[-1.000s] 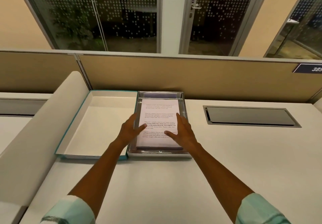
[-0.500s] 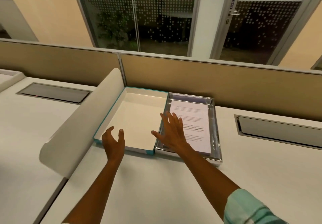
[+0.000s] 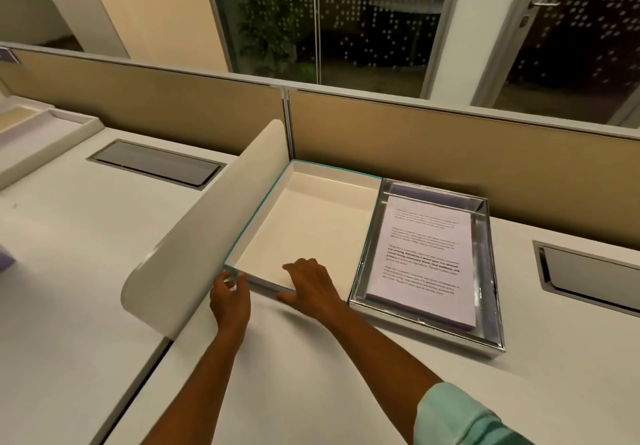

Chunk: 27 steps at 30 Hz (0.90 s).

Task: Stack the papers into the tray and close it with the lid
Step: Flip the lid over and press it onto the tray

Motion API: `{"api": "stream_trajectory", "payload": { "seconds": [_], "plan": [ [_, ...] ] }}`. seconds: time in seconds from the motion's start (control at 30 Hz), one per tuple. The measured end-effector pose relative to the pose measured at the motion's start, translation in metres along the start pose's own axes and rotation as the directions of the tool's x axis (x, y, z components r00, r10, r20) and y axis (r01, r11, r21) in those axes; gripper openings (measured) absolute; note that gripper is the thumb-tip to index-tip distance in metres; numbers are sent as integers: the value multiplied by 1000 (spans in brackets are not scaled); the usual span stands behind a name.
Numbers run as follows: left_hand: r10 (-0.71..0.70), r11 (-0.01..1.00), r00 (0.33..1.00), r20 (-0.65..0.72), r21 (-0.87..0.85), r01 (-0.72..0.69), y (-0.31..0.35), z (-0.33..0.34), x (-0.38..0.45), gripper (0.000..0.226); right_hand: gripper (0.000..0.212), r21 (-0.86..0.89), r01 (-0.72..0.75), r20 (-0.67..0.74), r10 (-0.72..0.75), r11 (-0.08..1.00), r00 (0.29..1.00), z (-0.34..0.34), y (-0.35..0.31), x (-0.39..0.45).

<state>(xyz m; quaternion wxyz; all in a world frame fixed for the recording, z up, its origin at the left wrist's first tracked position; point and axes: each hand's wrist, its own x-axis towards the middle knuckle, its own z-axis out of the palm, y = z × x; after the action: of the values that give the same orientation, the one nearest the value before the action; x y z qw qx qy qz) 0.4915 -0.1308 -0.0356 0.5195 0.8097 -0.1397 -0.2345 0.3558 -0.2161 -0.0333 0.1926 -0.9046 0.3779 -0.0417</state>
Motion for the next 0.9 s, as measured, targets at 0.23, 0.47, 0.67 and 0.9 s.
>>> {"api": "stream_trajectory", "payload": {
  "seconds": [0.23,0.47,0.67,0.9],
  "plan": [
    [-159,968,982,102,-178,176,-4,0,11,58,15,104,2,9,-3,995,1000,10,-4,3],
    [-63,912,956,286,-372,171,9,-1,4,39,11,267,-32,-62,50,963,997,-4,-8,-1],
    [7,875,962,272,-468,126,39,0,-4,51,13,400,-11,-125,66,916,990,-25,-6,-13],
    [152,834,961,229,-551,-1,68,3,-24,32,70,441,-37,-126,103,897,987,-65,16,-44]
  ]
}}
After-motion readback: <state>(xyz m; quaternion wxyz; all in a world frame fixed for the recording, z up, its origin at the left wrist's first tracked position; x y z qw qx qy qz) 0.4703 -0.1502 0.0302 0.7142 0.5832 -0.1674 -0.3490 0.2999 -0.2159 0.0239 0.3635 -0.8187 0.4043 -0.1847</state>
